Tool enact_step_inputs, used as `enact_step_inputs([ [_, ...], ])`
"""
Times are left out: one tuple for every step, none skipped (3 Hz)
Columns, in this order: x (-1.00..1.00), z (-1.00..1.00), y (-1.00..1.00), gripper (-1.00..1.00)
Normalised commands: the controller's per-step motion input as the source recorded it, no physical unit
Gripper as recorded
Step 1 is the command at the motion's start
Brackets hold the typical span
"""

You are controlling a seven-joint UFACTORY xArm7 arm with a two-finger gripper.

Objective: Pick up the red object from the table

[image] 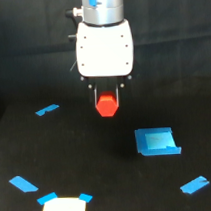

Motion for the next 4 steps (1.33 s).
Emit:
enact_step_inputs([
  [-0.07,0.43,0.03,-1.00],
  [-0.15,0.16,-0.47,-1.00],
  [0.03,0.02,-0.19,-1.00],
  [-0.06,-0.19,0.03,-1.00],
])
